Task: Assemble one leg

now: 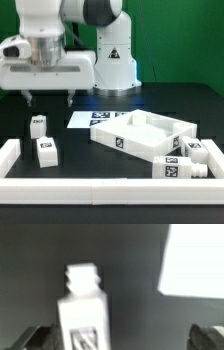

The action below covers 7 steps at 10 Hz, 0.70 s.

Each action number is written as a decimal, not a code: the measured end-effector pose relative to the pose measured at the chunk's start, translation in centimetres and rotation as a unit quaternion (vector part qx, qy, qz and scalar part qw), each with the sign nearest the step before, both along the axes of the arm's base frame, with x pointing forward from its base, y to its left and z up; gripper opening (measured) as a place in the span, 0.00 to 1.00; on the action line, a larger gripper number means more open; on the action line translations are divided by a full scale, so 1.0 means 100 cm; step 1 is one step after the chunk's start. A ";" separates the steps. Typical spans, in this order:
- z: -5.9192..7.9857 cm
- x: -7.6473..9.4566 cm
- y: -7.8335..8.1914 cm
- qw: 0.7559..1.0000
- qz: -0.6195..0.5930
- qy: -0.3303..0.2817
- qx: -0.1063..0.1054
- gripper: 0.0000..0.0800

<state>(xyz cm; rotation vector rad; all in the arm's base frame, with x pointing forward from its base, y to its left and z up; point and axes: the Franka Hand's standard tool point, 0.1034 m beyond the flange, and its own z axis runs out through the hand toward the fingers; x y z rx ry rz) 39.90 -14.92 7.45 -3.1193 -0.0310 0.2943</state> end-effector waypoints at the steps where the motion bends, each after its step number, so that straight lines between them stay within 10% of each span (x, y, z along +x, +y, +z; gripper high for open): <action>1: 0.013 0.018 0.018 1.000 -0.013 0.008 0.003 0.81; 4: 0.042 0.094 0.077 1.000 0.002 -0.021 -0.005 0.81; 7: 0.036 0.093 0.077 1.000 0.005 -0.023 -0.008 0.81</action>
Offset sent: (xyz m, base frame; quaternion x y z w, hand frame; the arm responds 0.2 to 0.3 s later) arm 0.1000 0.0663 0.0283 -0.0456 -0.0157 0.0069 0.9988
